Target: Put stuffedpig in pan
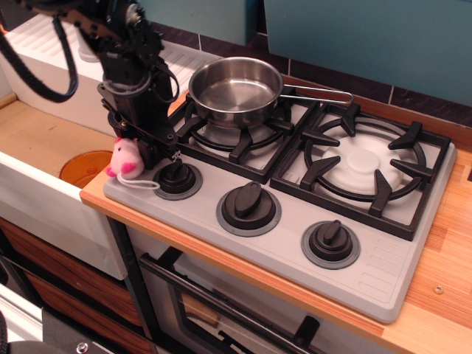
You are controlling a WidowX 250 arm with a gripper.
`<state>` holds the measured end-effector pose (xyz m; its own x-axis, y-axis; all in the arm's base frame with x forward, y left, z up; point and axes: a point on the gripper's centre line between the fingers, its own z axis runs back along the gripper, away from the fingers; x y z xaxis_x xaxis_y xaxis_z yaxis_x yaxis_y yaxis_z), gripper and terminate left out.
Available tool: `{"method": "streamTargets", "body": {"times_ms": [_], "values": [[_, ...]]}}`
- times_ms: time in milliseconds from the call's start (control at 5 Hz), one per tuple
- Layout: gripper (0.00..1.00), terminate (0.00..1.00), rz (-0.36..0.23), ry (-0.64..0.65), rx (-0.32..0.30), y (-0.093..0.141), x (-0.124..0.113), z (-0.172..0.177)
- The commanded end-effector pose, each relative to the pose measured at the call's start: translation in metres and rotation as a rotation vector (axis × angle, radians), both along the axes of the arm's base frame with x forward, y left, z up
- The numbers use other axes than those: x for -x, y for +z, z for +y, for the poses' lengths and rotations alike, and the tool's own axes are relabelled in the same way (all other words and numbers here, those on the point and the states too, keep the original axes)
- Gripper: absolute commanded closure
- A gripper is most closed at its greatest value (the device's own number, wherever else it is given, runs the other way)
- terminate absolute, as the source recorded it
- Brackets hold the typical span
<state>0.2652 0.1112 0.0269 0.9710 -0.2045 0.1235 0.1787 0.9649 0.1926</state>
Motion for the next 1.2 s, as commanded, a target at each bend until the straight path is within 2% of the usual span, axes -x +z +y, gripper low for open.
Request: {"method": "streamTargets", "body": {"times_ms": [0, 200, 400, 600, 1000], "values": [[1.0, 0.0, 0.0, -0.005, -0.081, 0.072, -0.021, -0.002], [1.0, 0.0, 0.014, -0.023, -0.078, 0.09, -0.045, -0.008], [1.0, 0.0, 0.013, -0.045, -0.064, 0.095, -0.07, -0.014], [1.0, 0.0, 0.02, -0.056, -0.046, 0.096, -0.093, -0.024], [1.0, 0.0, 0.008, -0.06, -0.009, 0.084, -0.112, -0.043]]}}
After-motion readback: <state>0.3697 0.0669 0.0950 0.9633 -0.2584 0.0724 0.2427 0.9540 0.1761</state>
